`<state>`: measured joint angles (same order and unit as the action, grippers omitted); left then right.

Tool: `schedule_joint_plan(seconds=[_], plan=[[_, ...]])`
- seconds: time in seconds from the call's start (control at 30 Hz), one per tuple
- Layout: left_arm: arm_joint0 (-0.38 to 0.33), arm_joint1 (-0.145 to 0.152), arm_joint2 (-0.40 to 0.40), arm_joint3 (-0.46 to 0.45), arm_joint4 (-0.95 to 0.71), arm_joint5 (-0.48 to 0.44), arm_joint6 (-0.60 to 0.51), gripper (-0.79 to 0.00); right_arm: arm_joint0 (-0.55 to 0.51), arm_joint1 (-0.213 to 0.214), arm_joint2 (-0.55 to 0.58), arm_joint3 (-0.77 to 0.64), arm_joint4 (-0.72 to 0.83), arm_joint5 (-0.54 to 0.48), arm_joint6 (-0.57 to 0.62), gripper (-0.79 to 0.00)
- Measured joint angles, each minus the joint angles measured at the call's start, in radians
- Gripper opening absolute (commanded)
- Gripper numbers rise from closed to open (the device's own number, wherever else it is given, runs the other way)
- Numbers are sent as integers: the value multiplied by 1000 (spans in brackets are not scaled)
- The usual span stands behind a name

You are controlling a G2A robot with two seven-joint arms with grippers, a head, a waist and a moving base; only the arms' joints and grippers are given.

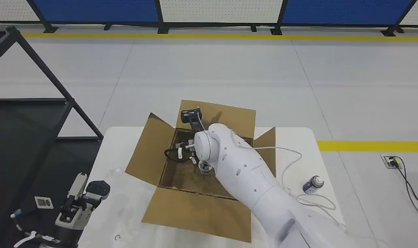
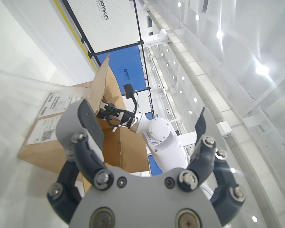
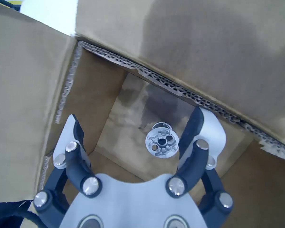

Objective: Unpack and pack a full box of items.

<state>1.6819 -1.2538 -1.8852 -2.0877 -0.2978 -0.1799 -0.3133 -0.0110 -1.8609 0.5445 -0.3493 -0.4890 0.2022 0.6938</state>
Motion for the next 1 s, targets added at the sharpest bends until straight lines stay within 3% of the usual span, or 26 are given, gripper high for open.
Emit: schedule_joint_plan(seconds=[0.17, 0.4, 0.5, 0.63, 0.73, 1.0], plan=[[0, 0, 0, 0, 0, 0, 0, 0, -63, 68, 31, -214, -78, 82, 62, 0], [0, 0, 0, 0, 0, 0, 0, 0, -301, 236, 161, -788, -371, 283, 272, 0], [0, 0, 0, 0, 0, 0, 0, 0, -444, 302, 250, -1051, -513, 272, 370, 0], [0, 0, 0, 0, 0, 0, 0, 0, -603, 351, 344, -1310, -611, 192, 424, 0], [0, 0, 0, 0, 0, 0, 0, 0, -660, 363, 378, -1396, -621, 146, 435, 0], [0, 0, 0, 0, 0, 0, 0, 0, -659, 362, 378, -1394, -621, 147, 435, 0]])
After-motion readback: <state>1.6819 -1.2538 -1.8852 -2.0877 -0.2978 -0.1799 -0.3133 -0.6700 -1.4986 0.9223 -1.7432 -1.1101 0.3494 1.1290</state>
